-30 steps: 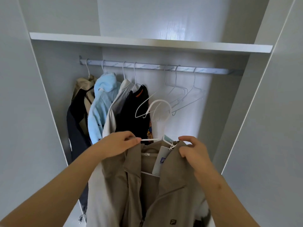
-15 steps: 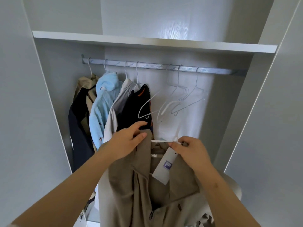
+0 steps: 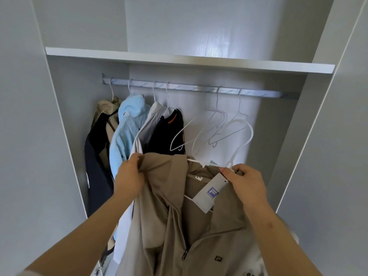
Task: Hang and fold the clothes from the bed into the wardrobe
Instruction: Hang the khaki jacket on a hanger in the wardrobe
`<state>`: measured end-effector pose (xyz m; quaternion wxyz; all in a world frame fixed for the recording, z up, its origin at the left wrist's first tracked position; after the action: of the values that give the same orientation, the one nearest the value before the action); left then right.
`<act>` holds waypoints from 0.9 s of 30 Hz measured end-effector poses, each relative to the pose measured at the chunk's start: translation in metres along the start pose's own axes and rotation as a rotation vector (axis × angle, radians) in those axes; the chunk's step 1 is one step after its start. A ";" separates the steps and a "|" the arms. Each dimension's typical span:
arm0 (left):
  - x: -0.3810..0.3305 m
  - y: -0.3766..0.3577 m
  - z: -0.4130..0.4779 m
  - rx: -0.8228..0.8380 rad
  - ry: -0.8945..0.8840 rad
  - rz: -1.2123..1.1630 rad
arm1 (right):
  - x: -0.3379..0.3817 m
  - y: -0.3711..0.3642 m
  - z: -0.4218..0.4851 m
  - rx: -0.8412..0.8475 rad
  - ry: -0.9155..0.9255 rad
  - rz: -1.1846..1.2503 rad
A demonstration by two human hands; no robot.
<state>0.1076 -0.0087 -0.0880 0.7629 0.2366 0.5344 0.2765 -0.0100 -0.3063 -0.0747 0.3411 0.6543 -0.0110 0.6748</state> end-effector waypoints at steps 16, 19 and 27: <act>-0.032 0.023 0.044 0.303 -0.039 0.305 | 0.013 -0.012 -0.011 0.098 0.239 -0.298; -0.028 -0.026 0.008 0.621 0.011 0.175 | 0.012 -0.008 -0.008 0.073 0.213 -0.229; -0.090 -0.058 -0.028 0.692 -0.318 0.025 | 0.023 -0.024 -0.013 0.144 0.272 -0.242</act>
<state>0.0660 -0.1105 -0.0734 0.7078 0.5266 0.4682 0.0490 -0.0082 -0.2714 -0.0670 0.3703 0.5765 0.1623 0.7101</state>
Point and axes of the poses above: each hand's wrist, its own z-axis towards the middle knuckle, its own y-axis out of the back of the hand, x = y × z, the point moved 9 cm from there along z, towards the middle knuckle, and after that the axes turned 9 degrees about x, right-handed, at the moved point
